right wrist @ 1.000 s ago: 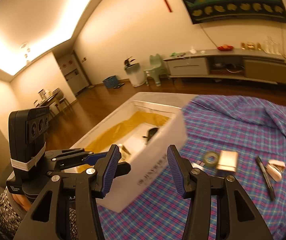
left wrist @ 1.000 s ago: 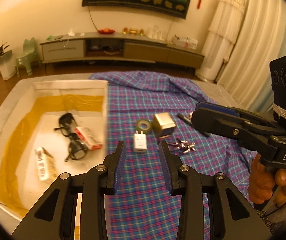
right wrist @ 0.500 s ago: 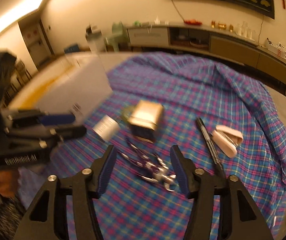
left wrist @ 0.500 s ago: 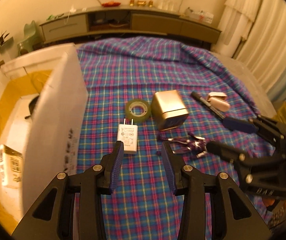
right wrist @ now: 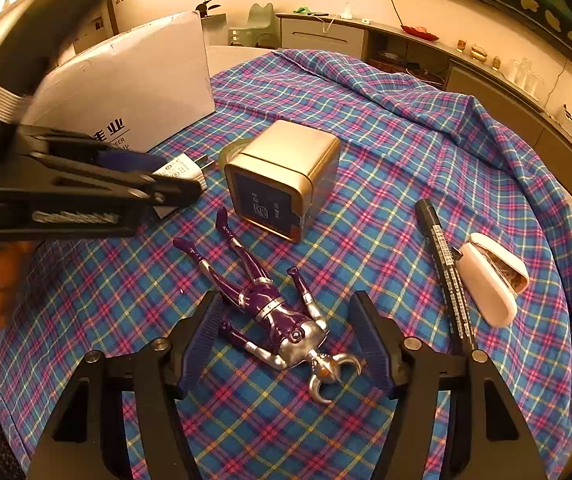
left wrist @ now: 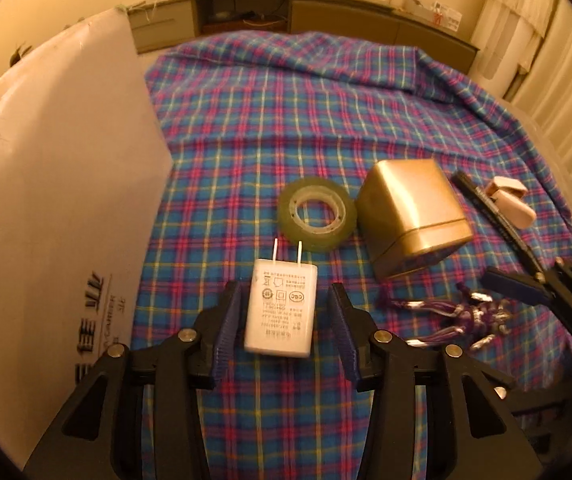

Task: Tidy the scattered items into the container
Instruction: 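Move both tools back to the cloth and grasp the white charger with the left tool, then grasp the purple figurine with the right tool, then carry the purple figurine into the container with the right tool while the left tool carries the charger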

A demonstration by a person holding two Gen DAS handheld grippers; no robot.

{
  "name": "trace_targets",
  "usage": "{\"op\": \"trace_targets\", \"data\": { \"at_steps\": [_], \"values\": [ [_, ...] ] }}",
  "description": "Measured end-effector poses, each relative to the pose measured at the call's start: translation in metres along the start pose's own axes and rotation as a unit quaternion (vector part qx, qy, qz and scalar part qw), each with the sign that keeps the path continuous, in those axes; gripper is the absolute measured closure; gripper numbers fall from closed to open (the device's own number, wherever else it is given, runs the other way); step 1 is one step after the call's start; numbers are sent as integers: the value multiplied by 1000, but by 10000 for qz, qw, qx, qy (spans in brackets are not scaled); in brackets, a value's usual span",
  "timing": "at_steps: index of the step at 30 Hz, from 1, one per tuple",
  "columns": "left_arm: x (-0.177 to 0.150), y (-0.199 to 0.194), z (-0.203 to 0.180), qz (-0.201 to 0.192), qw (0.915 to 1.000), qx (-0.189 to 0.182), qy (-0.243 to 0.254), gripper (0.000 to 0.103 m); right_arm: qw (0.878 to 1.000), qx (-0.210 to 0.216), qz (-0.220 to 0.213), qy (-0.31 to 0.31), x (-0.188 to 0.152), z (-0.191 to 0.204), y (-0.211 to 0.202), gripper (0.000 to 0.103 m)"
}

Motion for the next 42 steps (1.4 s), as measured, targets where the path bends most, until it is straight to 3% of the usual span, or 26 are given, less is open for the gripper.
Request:
{"op": "trace_targets", "data": {
  "at_steps": [1, 4, 5, 6, 14, 26, 42],
  "values": [
    [0, 2, -3, -11, 10000, 14, 45, 55, 10000, -35, 10, 6, -1, 0, -1, 49],
    [2, 2, -5, -90, 9999, 0, 77, 57, 10000, -16, 29, 87, -3, -3, -4, 49],
    [1, 2, -6, -113, 9999, 12, 119, 68, 9999, -16, 32, 119, -5, -3, -5, 49],
    [1, 1, -7, -125, 9998, 5, 153, 71, 9999, -9, 39, 149, -7, -3, -6, 49],
    [0, -13, -6, -109, 9993, -337, 141, 72, 9982, 129, -19, 578, -19, -7, -24, 49],
    [-4, -74, -4, -555, 9939, -895, 321, 72, 9919, 261, -483, 1146, -14, 0, -67, 49],
    [-17, -139, 22, -1088, 9850, -1257, 458, 72, 9819, 300, -882, 1648, -6, 33, -89, 49]
  ]
}}
Point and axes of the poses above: each gripper's, at about its wrist camera, not at the fingertips, and y roughly the way its jaws point, z to its left, x to its top, the point moved 1 cm from there along y, roughly the way its jaws point, and after that the axes turned 14 degrees about -y, right-handed, at the moved point
